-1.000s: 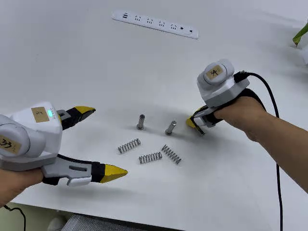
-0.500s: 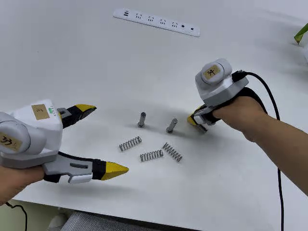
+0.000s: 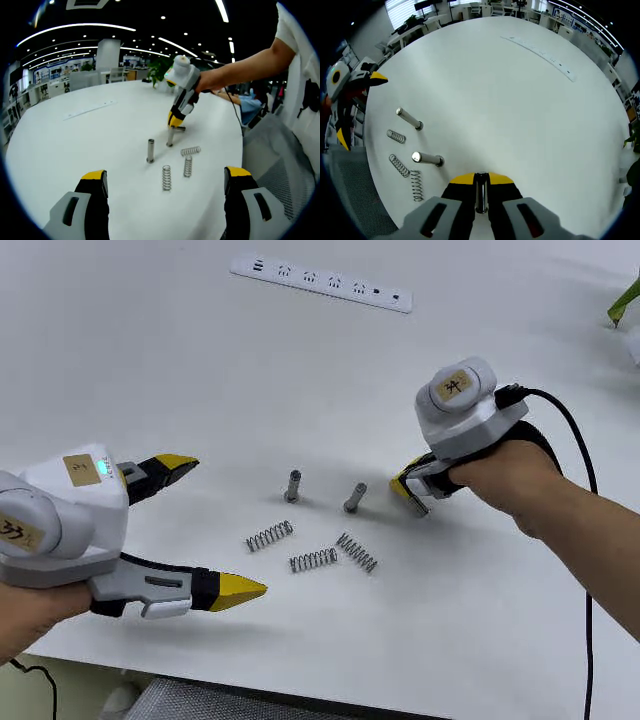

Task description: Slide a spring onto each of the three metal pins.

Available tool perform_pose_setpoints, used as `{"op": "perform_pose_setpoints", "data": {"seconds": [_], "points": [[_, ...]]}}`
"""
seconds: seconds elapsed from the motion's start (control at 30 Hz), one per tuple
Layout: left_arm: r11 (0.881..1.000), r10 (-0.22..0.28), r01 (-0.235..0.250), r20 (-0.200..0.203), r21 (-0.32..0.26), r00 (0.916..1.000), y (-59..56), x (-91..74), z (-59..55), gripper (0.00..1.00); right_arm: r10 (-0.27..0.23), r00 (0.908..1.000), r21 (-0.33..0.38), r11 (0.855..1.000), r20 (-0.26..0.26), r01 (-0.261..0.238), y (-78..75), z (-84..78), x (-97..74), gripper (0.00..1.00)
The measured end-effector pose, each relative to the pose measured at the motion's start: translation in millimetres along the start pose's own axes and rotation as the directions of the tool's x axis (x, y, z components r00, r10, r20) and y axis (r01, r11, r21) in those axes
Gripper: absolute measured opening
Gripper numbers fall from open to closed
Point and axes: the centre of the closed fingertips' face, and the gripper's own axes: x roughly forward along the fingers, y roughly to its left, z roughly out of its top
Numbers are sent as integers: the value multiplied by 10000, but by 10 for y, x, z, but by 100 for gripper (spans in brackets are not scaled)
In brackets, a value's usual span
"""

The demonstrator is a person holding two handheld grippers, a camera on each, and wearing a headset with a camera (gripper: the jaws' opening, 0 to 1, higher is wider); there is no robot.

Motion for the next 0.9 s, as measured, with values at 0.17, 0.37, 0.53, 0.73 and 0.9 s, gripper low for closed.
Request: {"op": "perform_pose_setpoints", "data": {"seconds": [0.17, 0.37, 0.53, 0.73, 0.9], "points": [[10000, -29, 29, -11, 8, 10000, -8, 4, -4, 98, 48, 9997, 32, 10000, 239, -49, -23, -5, -2, 9], [10000, -64, 64, -35, 26, 10000, -28, 12, 7, 98, 50, 9986, 132, 9999, 528, -57, 12, -16, -106, 9], [9999, -100, 101, -47, 59, 9999, -40, 17, 15, 98, 36, 9967, 148, 9999, 805, -49, 12, -1, -169, 9], [9999, -146, 147, -66, 73, 9999, -87, 33, 52, 98, 36, 9948, 156, 9999, 1014, -52, 44, -24, -241, 9], [9998, -180, 181, -96, 92, 9998, -76, 32, 34, 98, 12, 9920, 185, 9998, 1262, -36, -1, -33, -272, 9]]}}
